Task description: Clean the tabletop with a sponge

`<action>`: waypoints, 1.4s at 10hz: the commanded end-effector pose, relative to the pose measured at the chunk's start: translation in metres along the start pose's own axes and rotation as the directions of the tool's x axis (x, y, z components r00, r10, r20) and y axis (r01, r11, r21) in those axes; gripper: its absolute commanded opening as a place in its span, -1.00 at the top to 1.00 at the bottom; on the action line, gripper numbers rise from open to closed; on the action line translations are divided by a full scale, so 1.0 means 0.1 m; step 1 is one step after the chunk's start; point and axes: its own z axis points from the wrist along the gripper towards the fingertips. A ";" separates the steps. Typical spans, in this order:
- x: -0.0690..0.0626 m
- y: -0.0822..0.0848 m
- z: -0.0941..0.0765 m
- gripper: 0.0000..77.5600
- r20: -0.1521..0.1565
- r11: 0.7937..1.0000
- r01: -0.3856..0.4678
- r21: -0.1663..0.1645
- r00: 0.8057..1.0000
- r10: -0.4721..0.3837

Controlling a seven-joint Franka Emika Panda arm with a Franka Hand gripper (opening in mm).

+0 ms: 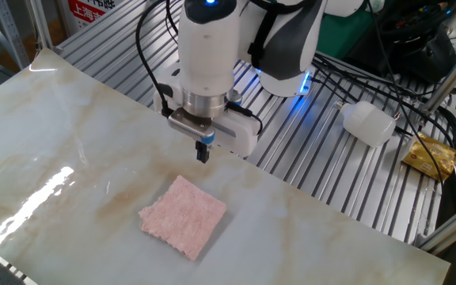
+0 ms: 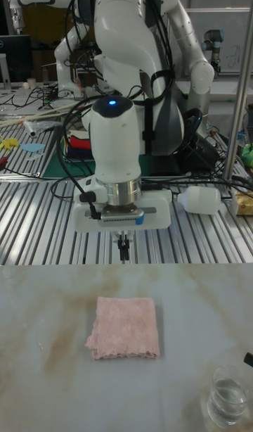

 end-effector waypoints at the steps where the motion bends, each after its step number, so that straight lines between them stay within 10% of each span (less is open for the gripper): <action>1: -0.01 0.00 -0.01 1.00 -0.008 1.000 0.012 0.004 1.000 -0.012; 4: -0.01 0.00 -0.01 1.00 -0.024 0.997 0.012 0.077 1.000 -0.010; 6: -0.01 0.00 -0.01 1.00 -0.110 0.995 0.023 0.094 0.994 -0.012; 14: -0.15 0.11 0.26 1.00 -0.091 0.995 0.018 0.094 0.996 -0.010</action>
